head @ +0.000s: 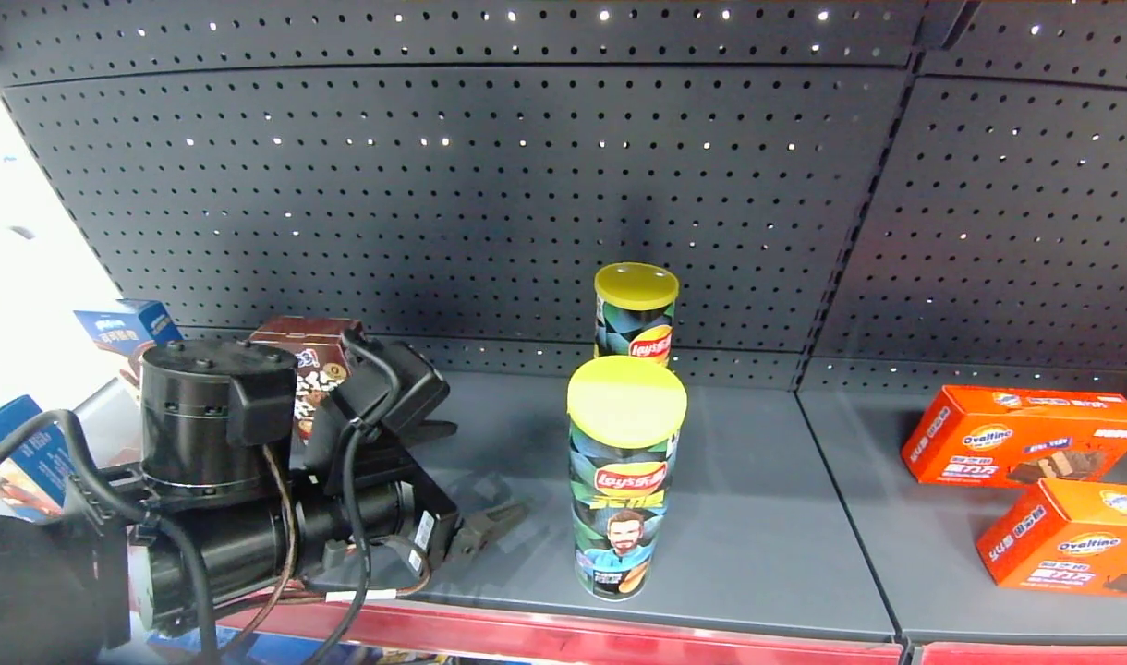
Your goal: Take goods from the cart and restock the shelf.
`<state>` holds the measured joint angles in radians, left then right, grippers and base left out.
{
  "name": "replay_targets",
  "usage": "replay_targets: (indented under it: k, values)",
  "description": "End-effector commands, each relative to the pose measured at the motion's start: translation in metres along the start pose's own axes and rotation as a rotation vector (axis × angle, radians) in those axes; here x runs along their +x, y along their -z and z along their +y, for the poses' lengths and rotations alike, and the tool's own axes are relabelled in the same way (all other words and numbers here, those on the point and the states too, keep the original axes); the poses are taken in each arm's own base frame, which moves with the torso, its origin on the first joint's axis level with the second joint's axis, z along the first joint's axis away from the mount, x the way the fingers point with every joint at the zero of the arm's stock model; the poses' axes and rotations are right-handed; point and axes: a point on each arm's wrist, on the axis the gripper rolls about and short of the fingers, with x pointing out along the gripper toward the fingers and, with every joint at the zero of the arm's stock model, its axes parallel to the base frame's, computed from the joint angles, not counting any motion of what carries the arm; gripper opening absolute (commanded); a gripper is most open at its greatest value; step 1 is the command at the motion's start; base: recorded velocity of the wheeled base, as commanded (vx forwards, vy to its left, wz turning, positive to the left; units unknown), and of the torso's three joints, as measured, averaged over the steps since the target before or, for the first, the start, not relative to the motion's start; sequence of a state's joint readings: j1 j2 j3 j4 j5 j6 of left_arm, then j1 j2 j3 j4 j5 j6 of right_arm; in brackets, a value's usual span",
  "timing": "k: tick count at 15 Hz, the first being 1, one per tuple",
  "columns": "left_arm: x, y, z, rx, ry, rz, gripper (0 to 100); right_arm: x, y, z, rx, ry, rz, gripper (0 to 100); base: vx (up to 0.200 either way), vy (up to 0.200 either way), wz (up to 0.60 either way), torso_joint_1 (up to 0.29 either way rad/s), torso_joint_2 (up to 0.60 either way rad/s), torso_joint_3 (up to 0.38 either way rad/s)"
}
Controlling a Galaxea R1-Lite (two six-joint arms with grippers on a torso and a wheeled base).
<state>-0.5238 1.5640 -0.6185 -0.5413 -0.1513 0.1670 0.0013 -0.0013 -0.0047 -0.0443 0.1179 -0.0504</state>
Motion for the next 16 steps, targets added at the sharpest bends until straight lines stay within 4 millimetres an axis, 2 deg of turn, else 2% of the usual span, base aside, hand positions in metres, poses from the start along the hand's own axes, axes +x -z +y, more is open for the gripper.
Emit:
replay_targets:
  k: [1,11,16]
  values:
    - [0.008,-0.001,-0.002,0.004,0.011,0.009,100,0.0,0.0,0.0,0.0,-0.001,0.001,100,0.0,0.0,0.0,0.0,0.0,0.0]
    - [0.032,-0.007,-0.008,0.014,0.031,0.018,100,0.0,0.0,0.0,0.0,0.004,0.0,100,0.0,0.0,0.0,0.0,0.0,0.0]
    - [0.036,-0.005,-0.009,0.016,0.034,0.027,100,0.0,0.0,0.0,0.0,0.004,0.001,100,0.0,0.0,0.0,0.0,0.0,0.0]
